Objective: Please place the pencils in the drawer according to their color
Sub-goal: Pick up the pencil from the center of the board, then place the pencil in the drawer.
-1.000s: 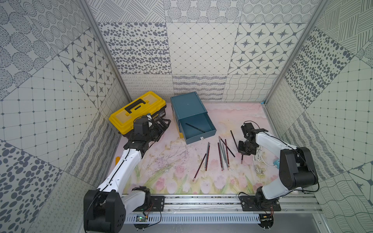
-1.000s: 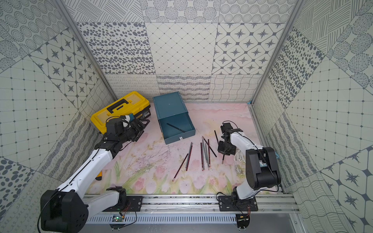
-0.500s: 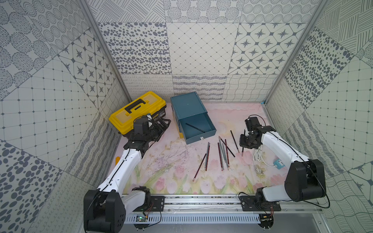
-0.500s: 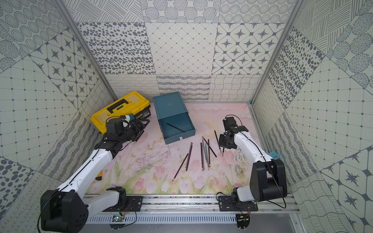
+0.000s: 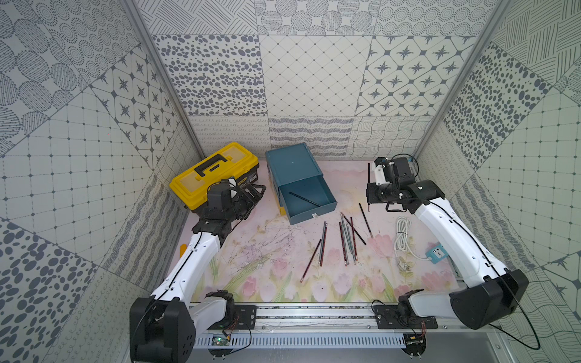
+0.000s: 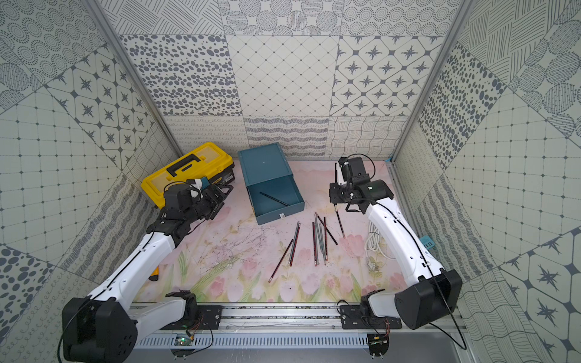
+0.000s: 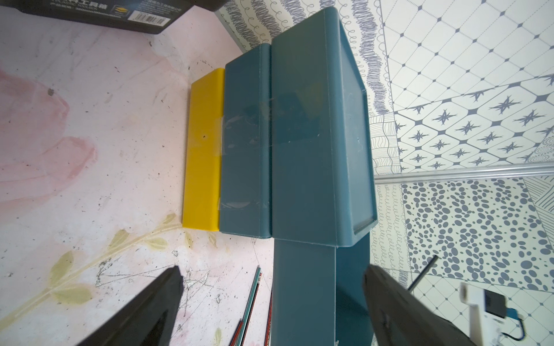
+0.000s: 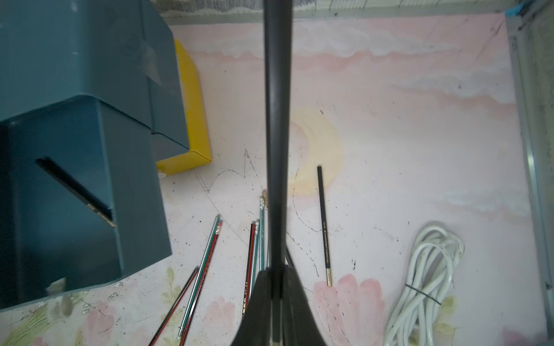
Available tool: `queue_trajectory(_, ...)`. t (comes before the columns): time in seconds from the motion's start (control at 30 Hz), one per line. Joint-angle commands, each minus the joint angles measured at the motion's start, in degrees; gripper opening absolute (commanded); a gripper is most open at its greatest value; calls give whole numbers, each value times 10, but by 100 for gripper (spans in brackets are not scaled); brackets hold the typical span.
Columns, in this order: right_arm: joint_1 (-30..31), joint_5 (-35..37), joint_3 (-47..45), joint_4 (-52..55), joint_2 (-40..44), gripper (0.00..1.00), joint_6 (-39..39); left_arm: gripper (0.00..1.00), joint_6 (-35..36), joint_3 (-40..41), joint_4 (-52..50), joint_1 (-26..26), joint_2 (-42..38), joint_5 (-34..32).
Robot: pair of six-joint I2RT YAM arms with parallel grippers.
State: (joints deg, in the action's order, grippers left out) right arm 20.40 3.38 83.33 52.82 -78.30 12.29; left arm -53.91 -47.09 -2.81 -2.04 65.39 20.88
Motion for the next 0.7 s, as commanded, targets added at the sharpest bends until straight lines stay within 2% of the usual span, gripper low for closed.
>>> queue_trajectory(0.0, 29, 17, 65, 4, -29, 0, -51, 99, 13, 3, 28, 4, -8, 15)
queue_trajectory(0.3, 117, 26, 226, 32, -129, 0, -148, 99, 8, 2, 26, 4, -6, 19)
queue_trajectory(0.67, 213, 8, 344, 82, -256, 0, -275, 99, 6, 0, 22, 4, -8, 18)
